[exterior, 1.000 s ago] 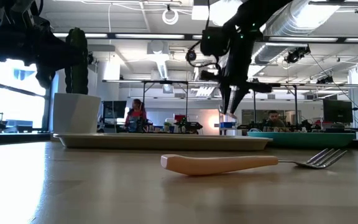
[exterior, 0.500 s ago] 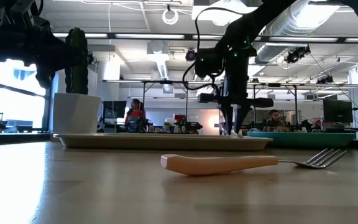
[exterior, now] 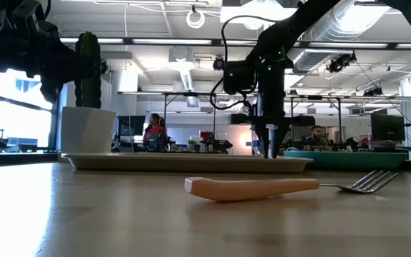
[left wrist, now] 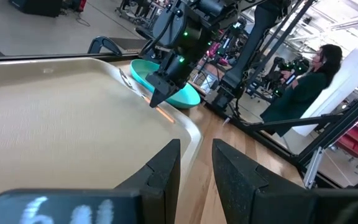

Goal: Pick and place plate/cup/fork/spoon on tray
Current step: Put the orange spoon on the white serving tray

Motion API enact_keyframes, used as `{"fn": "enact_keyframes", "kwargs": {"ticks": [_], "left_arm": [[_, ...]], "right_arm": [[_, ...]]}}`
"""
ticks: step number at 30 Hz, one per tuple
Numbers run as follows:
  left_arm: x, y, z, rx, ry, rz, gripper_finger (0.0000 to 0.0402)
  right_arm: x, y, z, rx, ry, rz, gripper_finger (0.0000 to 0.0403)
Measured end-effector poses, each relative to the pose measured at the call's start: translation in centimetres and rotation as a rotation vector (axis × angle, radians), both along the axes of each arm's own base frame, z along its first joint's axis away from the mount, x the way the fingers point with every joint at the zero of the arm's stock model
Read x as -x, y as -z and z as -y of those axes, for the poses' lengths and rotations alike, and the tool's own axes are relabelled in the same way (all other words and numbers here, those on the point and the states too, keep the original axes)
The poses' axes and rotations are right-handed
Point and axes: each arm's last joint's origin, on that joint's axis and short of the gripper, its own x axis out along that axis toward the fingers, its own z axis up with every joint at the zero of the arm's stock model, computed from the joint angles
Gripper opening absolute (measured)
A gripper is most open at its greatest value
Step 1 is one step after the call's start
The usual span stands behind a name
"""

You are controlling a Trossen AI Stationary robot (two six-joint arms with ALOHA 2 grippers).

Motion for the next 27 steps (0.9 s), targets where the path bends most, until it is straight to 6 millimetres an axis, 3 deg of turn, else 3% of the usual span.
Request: {"fn": "enact_keyframes", "kwargs": {"ticks": [27], "left_arm": [[0.0,0.01,0.0,-0.016,0.002,-0.005,0.0083]], "right_arm": [[-0.02,0.85,-0.18,-0.05,-0.003,-0.027,0.0028]]}}
